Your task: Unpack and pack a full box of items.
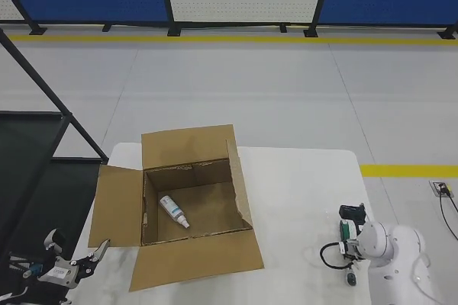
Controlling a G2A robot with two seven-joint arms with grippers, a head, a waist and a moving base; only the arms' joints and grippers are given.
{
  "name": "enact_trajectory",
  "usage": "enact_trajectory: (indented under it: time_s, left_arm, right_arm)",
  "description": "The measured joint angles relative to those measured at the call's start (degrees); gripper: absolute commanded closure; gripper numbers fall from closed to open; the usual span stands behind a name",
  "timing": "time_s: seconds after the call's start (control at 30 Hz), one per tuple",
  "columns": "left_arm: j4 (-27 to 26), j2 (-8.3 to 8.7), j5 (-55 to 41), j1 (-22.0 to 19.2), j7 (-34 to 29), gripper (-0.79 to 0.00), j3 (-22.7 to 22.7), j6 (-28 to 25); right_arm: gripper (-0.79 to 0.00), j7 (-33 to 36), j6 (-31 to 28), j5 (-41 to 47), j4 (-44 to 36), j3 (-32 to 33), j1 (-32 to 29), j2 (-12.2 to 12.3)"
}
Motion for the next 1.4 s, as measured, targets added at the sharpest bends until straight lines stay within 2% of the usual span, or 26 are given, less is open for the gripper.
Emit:
enact_trajectory:
  time_s: [0.23, 0.37, 0.5, 0.6, 0.97, 1.07, 1.23, 1.4]
  left_arm:
    - [0.0, 0.0, 0.0, 0.0, 0.0, -0.785, 0.0, 0.0]
    - [0.0, 0.0, 0.0, 0.0, 0.0, -0.785, 0.0, 0.0]
    - [0.0, 0.0, 0.0, 0.0, 0.0, -0.785, 0.0, 0.0]
    - [0.0, 0.0, 0.0, 0.0, 0.0, -0.785, 0.0, 0.0]
    - [0.0, 0.0, 0.0, 0.0, 0.0, -0.785, 0.0, 0.0]
    - [0.0, 0.0, 0.0, 0.0, 0.0, -0.785, 0.0, 0.0]
    - [0.0, 0.0, 0.0, 0.0, 0.0, -0.785, 0.0, 0.0]
    - [0.0, 0.0, 0.0, 0.0, 0.0, -0.785, 0.0, 0.0]
  right_arm:
    - [0.0, 0.0, 0.3, 2.22, -7.91, -0.74, -0.62, 0.48]
    - [0.0, -0.1, 3.28, 6.27, -19.83, -2.66, -2.79, 0.21]
    - [0.0, -2.9, 5.69, 8.46, -34.07, -7.36, -7.38, -0.15]
    - [0.0, -3.25, 6.75, 7.35, -39.34, -10.24, -9.61, -0.22]
    - [0.0, -3.13, 6.7, 7.38, -38.91, -9.92, -9.45, -0.21]
    - [0.0, -5.54, 6.03, 7.99, -38.25, -10.87, -9.76, -0.18]
    - [0.0, -10.78, 2.63, 4.05, -40.39, -20.85, -4.29, -0.4]
    - [0.0, -13.92, 3.24, 1.87, -38.92, -35.39, 6.83, -1.89]
